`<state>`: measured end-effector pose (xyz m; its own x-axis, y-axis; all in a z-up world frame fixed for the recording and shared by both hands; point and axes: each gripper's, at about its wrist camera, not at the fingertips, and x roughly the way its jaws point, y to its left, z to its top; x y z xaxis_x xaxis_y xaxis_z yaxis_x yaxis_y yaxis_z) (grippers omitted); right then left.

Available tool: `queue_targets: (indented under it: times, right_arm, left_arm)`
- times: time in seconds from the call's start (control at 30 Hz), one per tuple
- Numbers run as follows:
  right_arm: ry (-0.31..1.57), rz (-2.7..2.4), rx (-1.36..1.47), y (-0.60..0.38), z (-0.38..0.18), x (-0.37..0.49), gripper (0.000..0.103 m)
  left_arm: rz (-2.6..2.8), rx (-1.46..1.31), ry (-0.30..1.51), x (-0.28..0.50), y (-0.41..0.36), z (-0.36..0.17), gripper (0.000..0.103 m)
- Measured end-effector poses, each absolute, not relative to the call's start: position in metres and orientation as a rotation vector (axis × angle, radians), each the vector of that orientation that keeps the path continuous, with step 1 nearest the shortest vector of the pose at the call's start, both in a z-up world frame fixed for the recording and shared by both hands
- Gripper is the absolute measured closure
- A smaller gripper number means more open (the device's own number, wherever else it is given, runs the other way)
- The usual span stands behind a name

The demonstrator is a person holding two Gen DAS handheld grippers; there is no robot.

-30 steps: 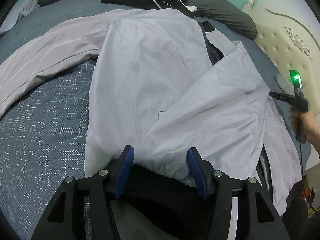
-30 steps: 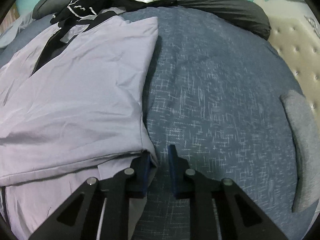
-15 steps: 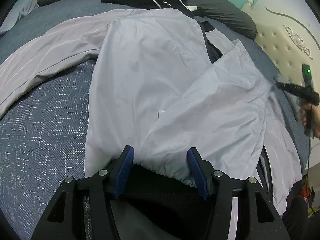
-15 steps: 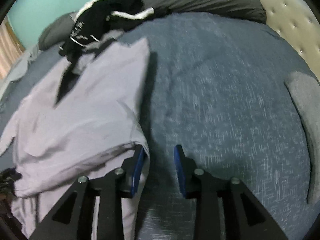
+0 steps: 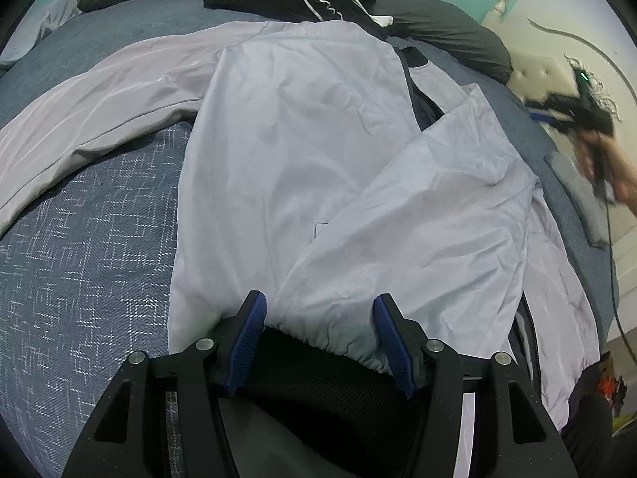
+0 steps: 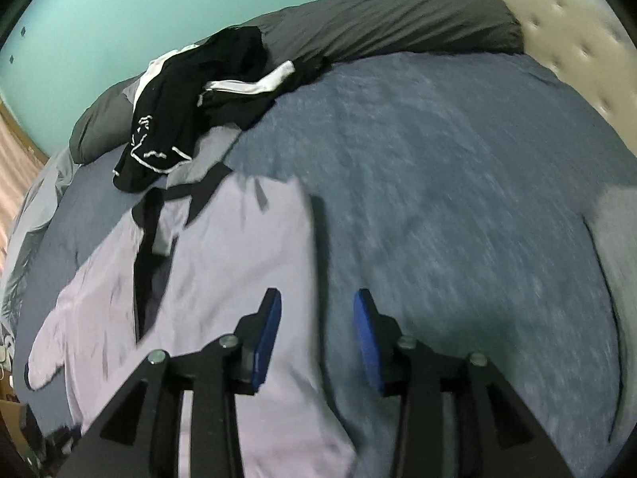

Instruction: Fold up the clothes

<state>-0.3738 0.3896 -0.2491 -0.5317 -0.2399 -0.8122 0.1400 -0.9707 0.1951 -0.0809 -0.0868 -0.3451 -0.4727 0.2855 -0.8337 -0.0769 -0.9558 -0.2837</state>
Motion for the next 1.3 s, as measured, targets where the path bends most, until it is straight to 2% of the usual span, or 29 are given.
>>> queue_targets:
  times: [0.2, 0.5, 0.57, 0.6, 0.63, 0.7, 1.07, 1.3]
  right_arm:
    - [-0.040, -2.584, 1.458, 0.350, -0.262, -0.438, 0.061]
    - [0.001, -2.605, 1.542, 0.340, -0.294, -0.497, 0.061]
    - [0.025, -2.597, 1.554, 0.337, -0.301, -0.504, 0.070]
    - [0.028, -2.595, 1.547, 0.337, -0.303, -0.506, 0.084]
    - [0.026, -2.594, 1.534, 0.336, -0.304, -0.508, 0.090]
    - [0.055, -2.605, 1.543, 0.335, -0.308, -0.511, 0.097]
    - [0.086, -2.699, 1.571, 0.343, -0.332, -0.524, 0.098]
    - [-0.085, -2.800, 1.420, 0.365, -0.309, -0.519, 0.096]
  left_arm:
    - [2.513, -1.481, -0.272, -0.081, -0.083, -0.347, 0.041]
    - [2.514, -1.479, -0.245, -0.083, -0.079, -0.349, 0.038]
    - [2.514, -1.479, -0.242, -0.082, -0.079, -0.349, 0.038]
    - [2.515, -1.480, -0.240, -0.082, -0.079, -0.349, 0.037]
    - [2.515, -1.479, -0.238, -0.082, -0.079, -0.349, 0.037]
    - [2.514, -1.477, -0.239, -0.081, -0.079, -0.349, 0.036]
    - [2.512, -1.480, -0.225, -0.085, -0.075, -0.353, 0.035]
    - [2.511, -1.484, -0.225, -0.084, -0.076, -0.353, 0.035]
